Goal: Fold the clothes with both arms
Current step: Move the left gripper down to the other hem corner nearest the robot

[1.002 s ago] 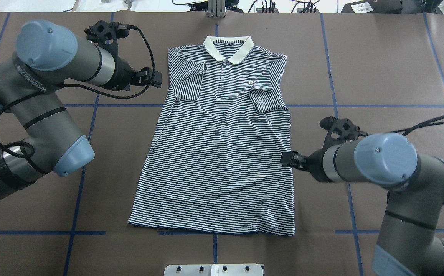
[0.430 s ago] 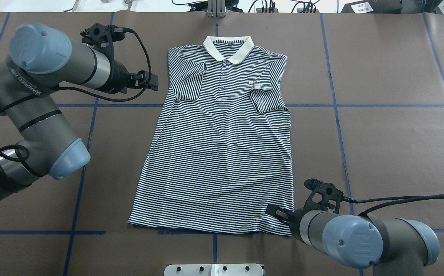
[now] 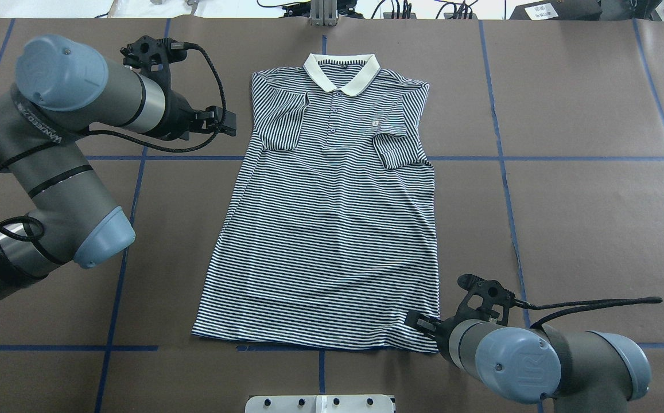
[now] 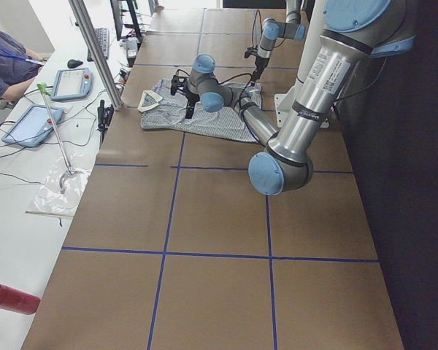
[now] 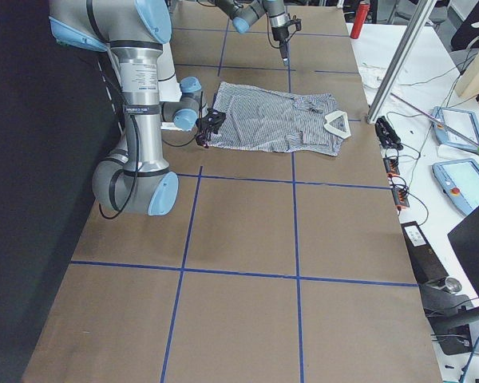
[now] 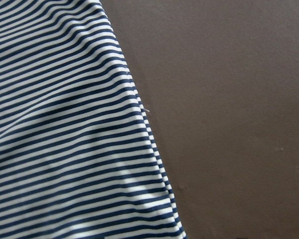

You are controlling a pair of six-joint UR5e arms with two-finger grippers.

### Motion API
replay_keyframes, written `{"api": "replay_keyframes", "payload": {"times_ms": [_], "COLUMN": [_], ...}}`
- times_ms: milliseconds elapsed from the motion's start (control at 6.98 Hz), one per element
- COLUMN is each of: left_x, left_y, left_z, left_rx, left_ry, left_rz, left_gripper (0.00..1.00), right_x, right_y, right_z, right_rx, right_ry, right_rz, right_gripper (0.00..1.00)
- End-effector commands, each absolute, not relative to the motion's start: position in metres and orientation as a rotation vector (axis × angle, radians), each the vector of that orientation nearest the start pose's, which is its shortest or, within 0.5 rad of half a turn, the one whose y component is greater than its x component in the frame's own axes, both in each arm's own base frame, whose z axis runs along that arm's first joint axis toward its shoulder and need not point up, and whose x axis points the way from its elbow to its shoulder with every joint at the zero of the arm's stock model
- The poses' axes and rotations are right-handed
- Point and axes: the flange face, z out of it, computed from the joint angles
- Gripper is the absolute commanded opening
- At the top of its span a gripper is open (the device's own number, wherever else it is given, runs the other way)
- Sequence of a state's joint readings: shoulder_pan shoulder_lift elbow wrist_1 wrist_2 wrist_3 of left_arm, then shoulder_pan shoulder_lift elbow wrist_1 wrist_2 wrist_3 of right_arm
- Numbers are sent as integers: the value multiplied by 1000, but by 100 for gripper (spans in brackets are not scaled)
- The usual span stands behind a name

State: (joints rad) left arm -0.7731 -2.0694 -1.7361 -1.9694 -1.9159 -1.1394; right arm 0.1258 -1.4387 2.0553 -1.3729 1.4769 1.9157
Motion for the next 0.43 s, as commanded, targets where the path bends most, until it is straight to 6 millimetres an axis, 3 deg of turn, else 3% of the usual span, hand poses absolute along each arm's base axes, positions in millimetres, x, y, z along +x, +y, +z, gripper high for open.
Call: {"api": "replay_keyframes", "payload": {"times_ms": [0, 286], "left_x": [390, 392], "left_y": [-520, -521], "left_z": [253, 255], "left_rx": [339, 342], "left_ry": [1043, 1046], "left_rz": [-122, -121], "left_gripper": [100, 100], "right_x": [-496, -498], "right_y": [-204, -195], "right_z": [354, 348], "right_rx": [-17, -67], "right_ry": [-814, -821], "right_rz": [472, 446], "right_gripper": [90, 90]}}
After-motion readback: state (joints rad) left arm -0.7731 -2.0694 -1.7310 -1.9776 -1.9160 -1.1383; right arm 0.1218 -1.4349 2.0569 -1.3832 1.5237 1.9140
